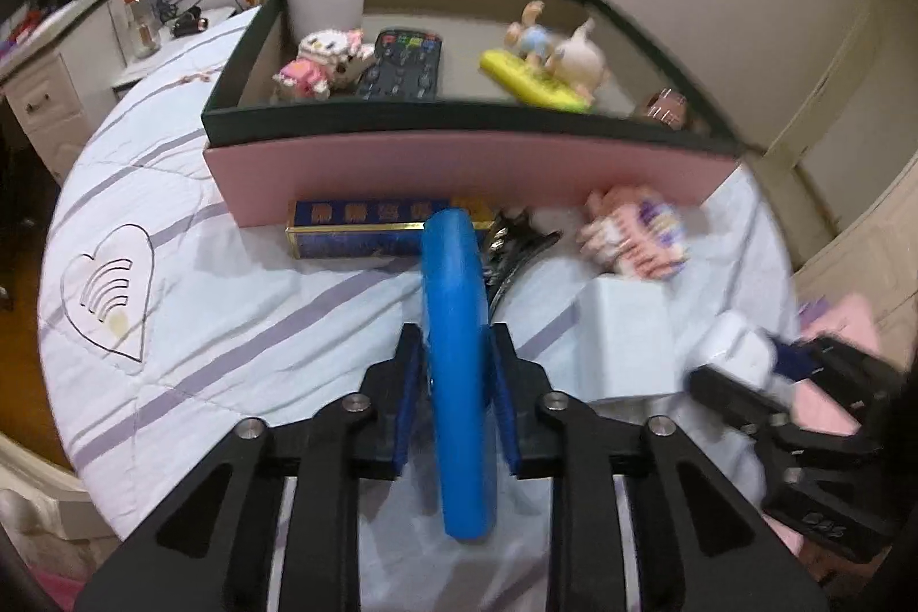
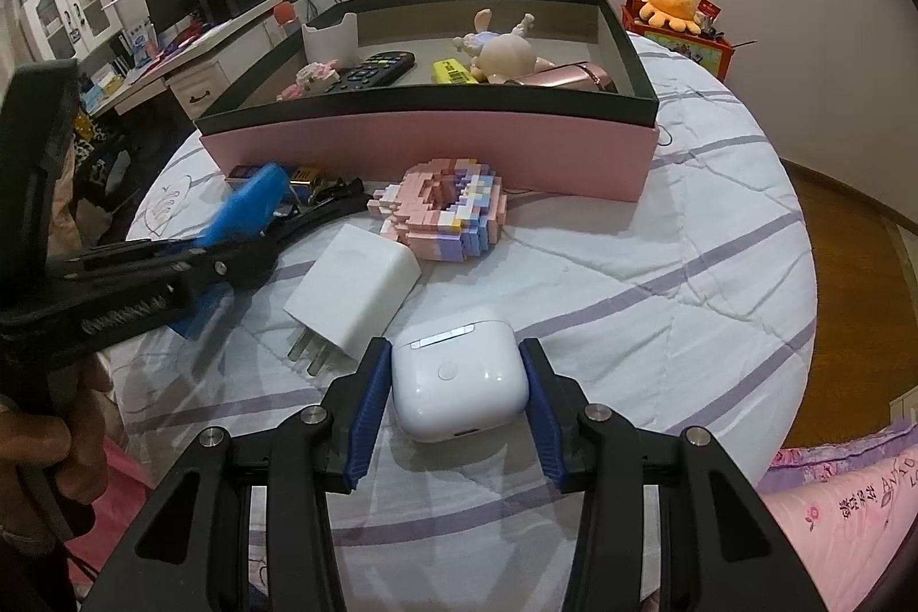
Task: Organize rigid objects
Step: 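Grasp and lift the blue highlighter with the left tool while the right tool holds the earbud case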
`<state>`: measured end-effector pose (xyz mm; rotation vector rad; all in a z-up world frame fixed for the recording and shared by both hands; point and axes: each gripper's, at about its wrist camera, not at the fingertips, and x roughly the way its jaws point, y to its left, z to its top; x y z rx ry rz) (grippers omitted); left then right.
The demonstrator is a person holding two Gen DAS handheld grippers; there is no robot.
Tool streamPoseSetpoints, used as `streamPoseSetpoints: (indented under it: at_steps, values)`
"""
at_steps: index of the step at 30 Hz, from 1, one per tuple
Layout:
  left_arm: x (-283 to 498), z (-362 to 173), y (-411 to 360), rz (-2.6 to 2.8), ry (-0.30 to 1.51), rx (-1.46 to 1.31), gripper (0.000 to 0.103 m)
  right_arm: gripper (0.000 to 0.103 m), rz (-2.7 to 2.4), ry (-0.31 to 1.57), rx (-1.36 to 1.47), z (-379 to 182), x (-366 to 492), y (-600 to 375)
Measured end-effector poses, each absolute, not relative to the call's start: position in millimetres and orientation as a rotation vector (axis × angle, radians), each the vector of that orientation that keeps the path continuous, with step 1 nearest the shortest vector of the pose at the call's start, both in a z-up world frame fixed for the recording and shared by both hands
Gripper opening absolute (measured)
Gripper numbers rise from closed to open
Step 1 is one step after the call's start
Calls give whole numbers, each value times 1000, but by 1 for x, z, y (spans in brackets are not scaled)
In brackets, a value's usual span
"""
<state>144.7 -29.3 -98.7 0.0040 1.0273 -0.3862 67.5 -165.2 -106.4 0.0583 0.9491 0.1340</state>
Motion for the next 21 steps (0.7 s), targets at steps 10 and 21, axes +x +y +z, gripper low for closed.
streamPoseSetpoints:
  at_steps: [10,21]
  values:
    - [149,-93,-27,-406,1005,-29,26,46,126,953,50,-106,67,-165]
    - [133,-79,-11,-396,958,-76,25,46,129,946,49,-105,67,-164]
